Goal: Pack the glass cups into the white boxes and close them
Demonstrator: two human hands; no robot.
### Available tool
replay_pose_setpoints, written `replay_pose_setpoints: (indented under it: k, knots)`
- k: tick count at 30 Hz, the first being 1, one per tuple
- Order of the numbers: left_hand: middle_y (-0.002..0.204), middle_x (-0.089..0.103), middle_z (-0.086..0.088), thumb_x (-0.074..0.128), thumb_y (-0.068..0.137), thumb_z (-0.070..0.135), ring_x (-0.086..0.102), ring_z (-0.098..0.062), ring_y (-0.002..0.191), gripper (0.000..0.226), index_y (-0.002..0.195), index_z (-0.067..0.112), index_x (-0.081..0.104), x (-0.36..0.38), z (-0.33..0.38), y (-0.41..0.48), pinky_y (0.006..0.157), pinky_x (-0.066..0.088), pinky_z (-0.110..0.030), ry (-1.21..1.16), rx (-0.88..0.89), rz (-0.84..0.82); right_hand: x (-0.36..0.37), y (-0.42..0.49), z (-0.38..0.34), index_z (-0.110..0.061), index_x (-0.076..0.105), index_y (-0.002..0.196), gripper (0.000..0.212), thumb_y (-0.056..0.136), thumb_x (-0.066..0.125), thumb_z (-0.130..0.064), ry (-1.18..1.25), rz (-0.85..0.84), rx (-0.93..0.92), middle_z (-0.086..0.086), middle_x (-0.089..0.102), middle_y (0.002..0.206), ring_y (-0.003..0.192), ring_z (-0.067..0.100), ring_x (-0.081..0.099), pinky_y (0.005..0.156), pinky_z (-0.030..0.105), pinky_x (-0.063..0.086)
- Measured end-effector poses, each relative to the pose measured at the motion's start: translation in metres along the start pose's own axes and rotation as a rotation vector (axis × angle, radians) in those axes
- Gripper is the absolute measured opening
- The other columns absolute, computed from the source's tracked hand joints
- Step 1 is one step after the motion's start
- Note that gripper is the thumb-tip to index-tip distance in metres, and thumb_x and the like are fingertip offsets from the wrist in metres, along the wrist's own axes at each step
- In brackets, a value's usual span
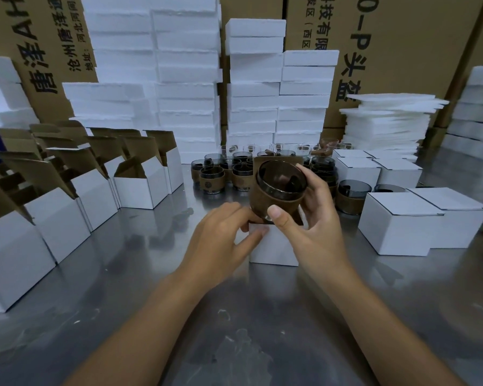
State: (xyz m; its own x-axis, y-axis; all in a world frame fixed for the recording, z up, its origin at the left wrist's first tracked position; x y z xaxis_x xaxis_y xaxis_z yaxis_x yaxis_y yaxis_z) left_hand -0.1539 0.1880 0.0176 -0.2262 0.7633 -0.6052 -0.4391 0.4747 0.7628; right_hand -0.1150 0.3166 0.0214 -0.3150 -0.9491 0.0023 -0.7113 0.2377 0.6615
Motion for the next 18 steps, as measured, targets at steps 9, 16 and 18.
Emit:
replay_pose_setpoints:
  k: [9,16,18]
  knots:
    - [0.078,0.058,0.003,0.065,0.082,0.033,0.051,-0.01,0.072,0.019,0.089,0.015,0.064,0.005,-0.002,0.0,0.065,0.043,-0.025,-0.02,-0.035,-0.034,-0.002,-0.001,-0.002,-0.045,0.029,0.136,0.073,0.081,0.067,-0.015,-0.164,0.023,-0.106,-0.011,0.05,0.131,0.127,0.004,0.045,0.101,0.013,0.035]
    - [0.079,0.048,0.013,0.067,0.083,0.029,0.046,-0.003,0.072,0.011,0.088,0.024,0.06,0.007,-0.005,0.002,0.064,0.035,-0.016,-0.129,-0.048,-0.053,-0.001,-0.002,-0.006,-0.038,0.045,0.114,0.035,0.084,0.061,-0.027,-0.507,0.038,-0.234,0.002,0.037,0.134,0.112,-0.022,0.034,0.084,-0.004,0.032]
    - [0.079,0.047,0.013,0.068,0.083,0.028,0.047,-0.002,0.074,0.01,0.088,0.024,0.06,0.008,-0.007,0.002,0.065,0.035,-0.017,-0.157,-0.057,-0.061,-0.002,-0.001,-0.008,-0.032,0.046,0.107,0.031,0.082,0.063,-0.025,-0.556,0.074,-0.277,0.002,0.036,0.131,0.111,-0.022,0.034,0.083,-0.005,0.03]
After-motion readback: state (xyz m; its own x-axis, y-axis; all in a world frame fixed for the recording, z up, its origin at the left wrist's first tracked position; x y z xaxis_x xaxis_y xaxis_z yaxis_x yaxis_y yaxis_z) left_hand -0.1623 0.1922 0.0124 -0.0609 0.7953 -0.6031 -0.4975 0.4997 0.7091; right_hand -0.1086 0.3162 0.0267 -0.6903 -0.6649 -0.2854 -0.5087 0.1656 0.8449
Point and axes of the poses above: each hand's wrist, its own y-axis towards the middle knuckle, its own x-axis out of the palm, z = x × y, the point moved 7 cm from there along y, towards the middle knuckle
